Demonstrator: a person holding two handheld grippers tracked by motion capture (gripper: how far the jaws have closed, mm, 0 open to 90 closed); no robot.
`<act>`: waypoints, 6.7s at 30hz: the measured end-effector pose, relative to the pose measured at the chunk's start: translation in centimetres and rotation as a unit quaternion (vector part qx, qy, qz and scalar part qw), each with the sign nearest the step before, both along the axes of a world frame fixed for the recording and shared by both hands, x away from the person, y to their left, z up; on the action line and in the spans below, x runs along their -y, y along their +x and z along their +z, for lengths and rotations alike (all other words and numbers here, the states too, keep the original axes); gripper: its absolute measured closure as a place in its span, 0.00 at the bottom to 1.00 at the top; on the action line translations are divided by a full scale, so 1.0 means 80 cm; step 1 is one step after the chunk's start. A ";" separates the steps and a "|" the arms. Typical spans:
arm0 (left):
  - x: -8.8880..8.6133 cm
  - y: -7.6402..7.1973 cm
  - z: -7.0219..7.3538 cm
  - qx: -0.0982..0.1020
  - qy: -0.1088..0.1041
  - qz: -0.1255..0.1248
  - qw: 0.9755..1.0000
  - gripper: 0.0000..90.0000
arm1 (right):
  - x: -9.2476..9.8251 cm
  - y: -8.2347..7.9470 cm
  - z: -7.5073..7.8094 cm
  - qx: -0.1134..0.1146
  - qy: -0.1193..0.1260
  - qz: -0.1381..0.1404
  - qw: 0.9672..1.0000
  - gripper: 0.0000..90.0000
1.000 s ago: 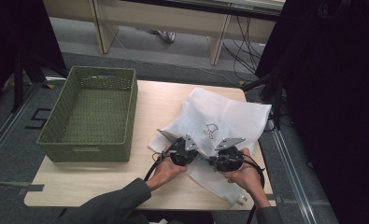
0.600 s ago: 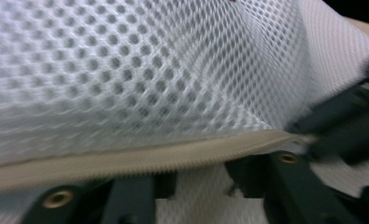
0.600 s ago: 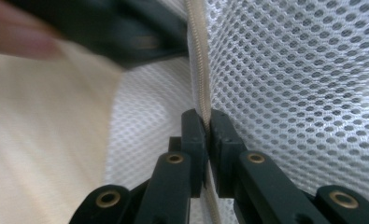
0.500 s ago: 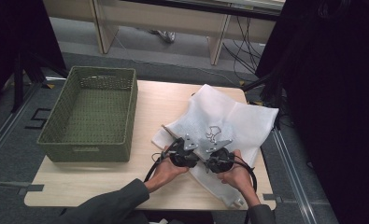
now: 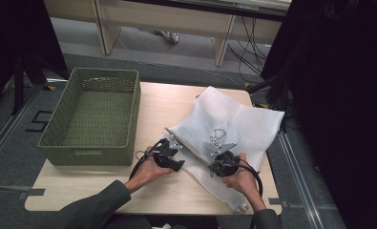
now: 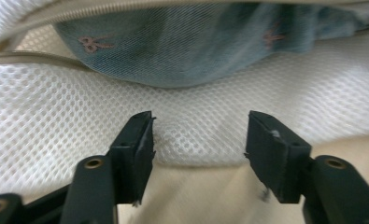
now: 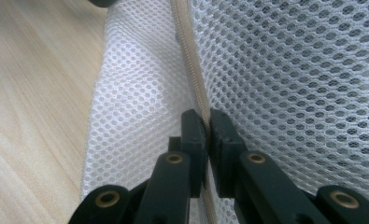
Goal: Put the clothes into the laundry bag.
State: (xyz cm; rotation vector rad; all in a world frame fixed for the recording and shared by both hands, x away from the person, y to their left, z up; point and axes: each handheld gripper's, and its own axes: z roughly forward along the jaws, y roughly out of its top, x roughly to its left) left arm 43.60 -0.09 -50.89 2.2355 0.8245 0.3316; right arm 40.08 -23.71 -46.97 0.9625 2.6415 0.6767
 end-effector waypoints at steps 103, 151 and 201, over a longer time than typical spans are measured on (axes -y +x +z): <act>0.006 -0.012 0.022 0.084 -0.022 0.052 0.995 0.96 | -0.071 -0.020 0.063 0.066 0.080 0.074 0.992 0.97; 0.032 -0.002 -0.011 0.034 -0.078 0.022 0.996 0.99 | -0.069 -0.006 0.026 0.013 0.057 0.067 0.996 0.97; 0.095 -0.012 -0.010 0.051 -0.078 -0.042 0.995 0.85 | 0.000 -0.038 0.036 0.033 0.037 0.003 0.999 0.96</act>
